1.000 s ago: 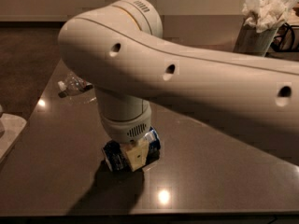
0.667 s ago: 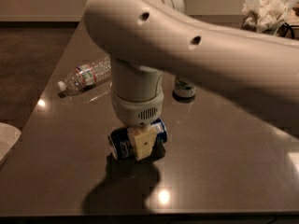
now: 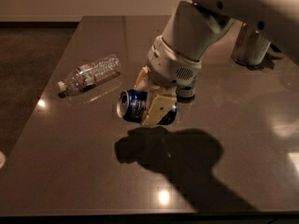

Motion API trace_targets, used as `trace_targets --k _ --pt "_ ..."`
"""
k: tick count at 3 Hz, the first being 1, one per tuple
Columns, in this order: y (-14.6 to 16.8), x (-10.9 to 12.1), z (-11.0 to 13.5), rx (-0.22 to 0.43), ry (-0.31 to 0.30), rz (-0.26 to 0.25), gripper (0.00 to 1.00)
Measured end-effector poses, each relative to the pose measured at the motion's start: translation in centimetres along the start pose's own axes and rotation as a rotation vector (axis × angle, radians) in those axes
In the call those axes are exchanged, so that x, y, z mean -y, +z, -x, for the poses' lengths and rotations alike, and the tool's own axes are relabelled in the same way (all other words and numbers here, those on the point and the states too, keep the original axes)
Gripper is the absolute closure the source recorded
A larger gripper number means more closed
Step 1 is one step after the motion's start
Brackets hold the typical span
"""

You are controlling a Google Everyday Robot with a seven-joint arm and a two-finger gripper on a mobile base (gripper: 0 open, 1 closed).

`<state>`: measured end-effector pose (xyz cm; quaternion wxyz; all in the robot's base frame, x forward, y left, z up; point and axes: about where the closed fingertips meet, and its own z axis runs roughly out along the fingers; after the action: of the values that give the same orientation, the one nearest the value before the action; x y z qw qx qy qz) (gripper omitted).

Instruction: Place pepsi can upright

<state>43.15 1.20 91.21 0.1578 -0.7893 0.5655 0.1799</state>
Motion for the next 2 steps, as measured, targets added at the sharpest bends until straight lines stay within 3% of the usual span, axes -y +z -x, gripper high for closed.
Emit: trace_targets --k 1,2 --pt "-1.7 0.3 0.2 0.211 0.098 -0.095 1.0" --pt "-2.9 0.0 0.4 0.395 0.201 -0.232 1.0"
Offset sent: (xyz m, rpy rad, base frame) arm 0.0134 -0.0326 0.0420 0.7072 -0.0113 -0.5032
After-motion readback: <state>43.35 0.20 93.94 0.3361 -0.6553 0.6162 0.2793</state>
